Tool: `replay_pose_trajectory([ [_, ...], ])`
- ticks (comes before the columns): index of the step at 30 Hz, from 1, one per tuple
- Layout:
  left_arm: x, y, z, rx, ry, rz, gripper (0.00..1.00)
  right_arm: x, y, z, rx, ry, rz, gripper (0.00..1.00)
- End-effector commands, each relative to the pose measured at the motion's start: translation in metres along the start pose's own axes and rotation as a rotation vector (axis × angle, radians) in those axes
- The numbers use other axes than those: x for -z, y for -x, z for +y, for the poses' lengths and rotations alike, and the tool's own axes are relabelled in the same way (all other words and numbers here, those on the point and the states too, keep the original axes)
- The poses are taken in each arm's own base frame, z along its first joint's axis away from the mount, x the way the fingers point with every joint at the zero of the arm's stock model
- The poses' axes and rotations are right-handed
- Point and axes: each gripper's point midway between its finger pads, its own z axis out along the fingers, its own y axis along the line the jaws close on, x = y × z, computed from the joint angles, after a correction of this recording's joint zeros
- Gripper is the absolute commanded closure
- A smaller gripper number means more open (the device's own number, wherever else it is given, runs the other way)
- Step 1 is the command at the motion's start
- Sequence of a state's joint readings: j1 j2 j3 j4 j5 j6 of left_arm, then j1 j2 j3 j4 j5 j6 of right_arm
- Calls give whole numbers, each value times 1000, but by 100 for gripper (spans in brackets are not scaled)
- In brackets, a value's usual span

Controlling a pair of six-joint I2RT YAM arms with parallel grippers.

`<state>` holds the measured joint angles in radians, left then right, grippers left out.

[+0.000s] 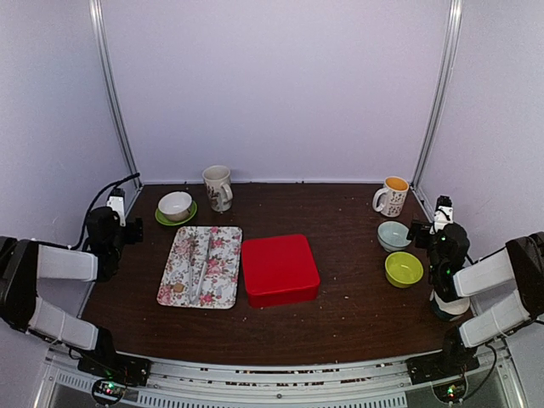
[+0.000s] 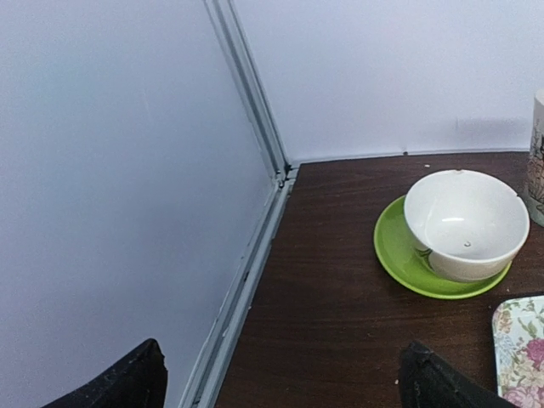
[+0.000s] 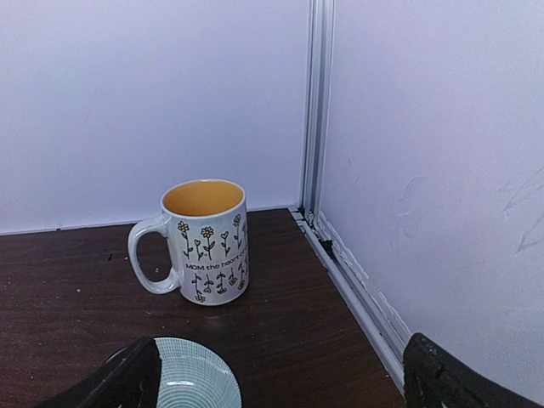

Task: Pack the chocolate
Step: Reset both arms

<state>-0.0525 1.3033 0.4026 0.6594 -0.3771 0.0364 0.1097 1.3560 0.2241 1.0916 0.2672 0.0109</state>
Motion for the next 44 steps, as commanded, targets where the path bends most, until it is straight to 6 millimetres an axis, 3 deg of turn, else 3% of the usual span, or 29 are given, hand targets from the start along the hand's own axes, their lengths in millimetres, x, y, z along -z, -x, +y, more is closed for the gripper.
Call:
replay_pose_trajectory([
  [1,-11,19,-18,2,-118,-115,2,-3,9,2,-19,10,-28,0],
  [4,-9,17,-11,42,-125,-142,2,-3,10,2,-19,9,-29,0],
  [13,-5,12,-15,45,-160,-177,3,-3,10,2,-20,10,-29,0],
  [16,-8,8,0,89,-80,-157,2,-3,9,2,-18,11,-29,0],
  [44,-7,9,1,87,-81,-167,2,-3,9,2,-17,9,-28,0],
])
